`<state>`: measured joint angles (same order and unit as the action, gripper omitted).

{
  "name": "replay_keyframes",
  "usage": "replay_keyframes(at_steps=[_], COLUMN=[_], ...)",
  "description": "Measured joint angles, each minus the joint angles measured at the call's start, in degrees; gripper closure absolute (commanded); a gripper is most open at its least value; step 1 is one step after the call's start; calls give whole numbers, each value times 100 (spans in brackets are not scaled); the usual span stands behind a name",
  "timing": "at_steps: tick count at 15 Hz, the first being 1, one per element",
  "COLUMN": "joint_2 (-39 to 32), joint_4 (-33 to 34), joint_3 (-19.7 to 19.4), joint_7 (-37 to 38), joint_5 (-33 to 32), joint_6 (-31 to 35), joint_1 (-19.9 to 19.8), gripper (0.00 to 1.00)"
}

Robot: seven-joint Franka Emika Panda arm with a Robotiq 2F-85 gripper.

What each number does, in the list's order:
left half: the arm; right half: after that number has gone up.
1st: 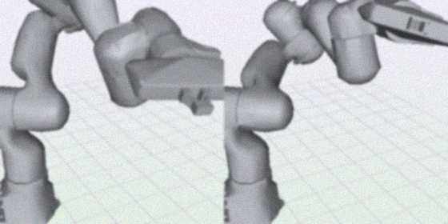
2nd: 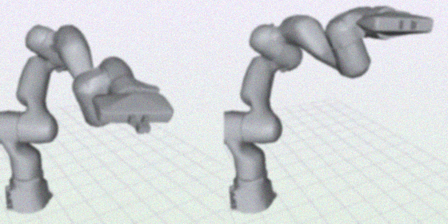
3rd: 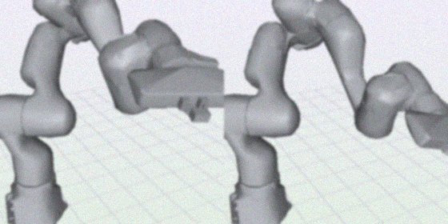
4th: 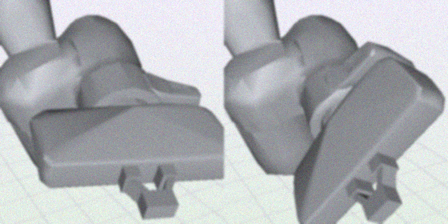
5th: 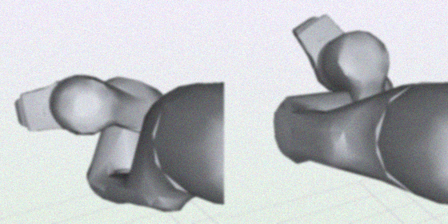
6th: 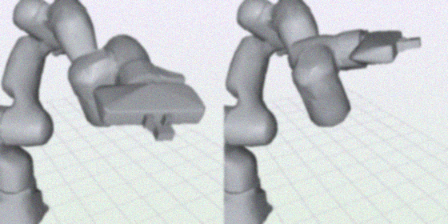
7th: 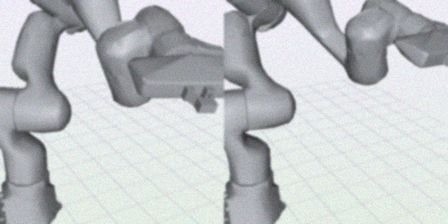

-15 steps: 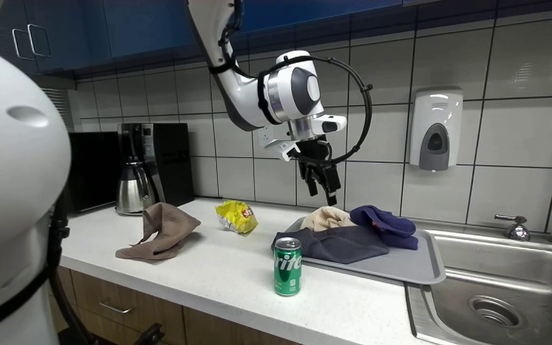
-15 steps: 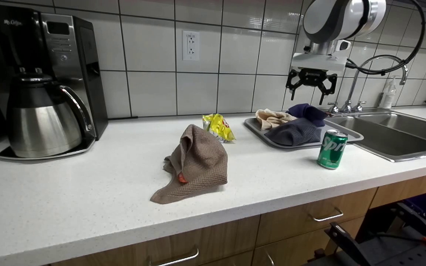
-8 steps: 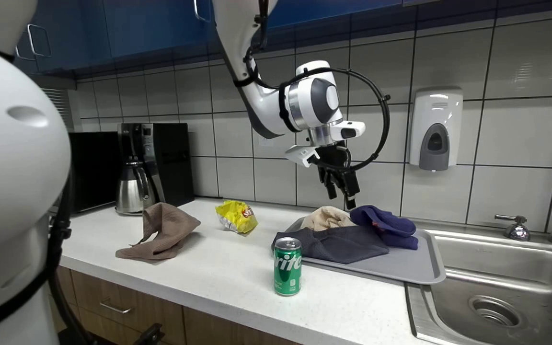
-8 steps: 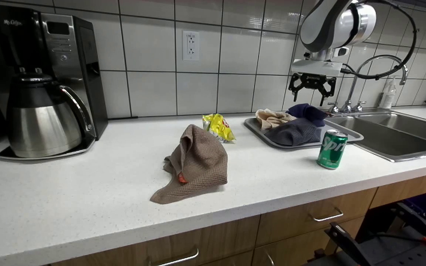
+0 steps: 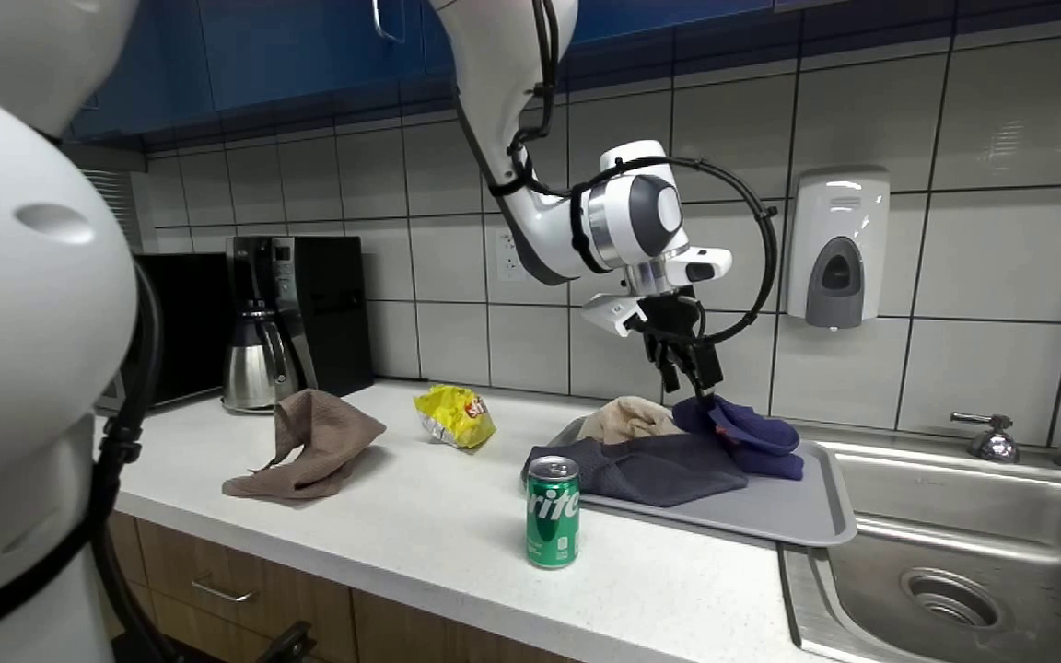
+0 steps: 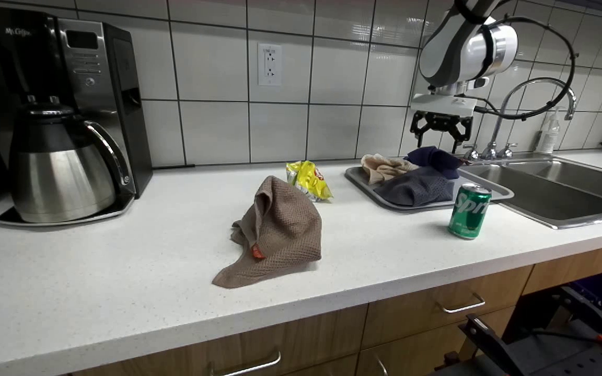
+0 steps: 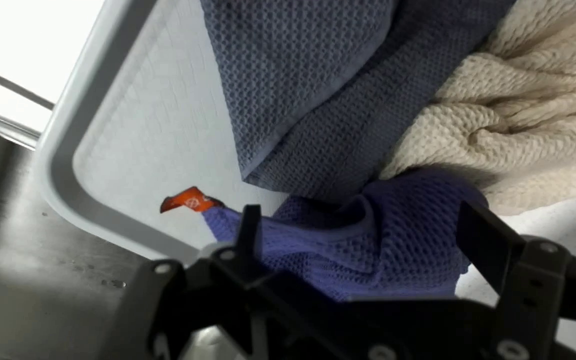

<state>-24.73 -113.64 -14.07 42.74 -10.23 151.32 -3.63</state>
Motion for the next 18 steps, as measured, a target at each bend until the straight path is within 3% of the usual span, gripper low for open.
replay_keyframes(at_steps=[14,15,16,18], joint_2=[-1353,-1431,-1508,-1637], joint_4=[1421,1509,1587,1716], joint_3=[-259,-272,-286,-309], joint_7=[8,8,8,8], joint_5=[408,433,452,492], joint_6=[-16,-19,-22,-31], joint_1=[24,25,25,24], gripper=[0,25,26,42])
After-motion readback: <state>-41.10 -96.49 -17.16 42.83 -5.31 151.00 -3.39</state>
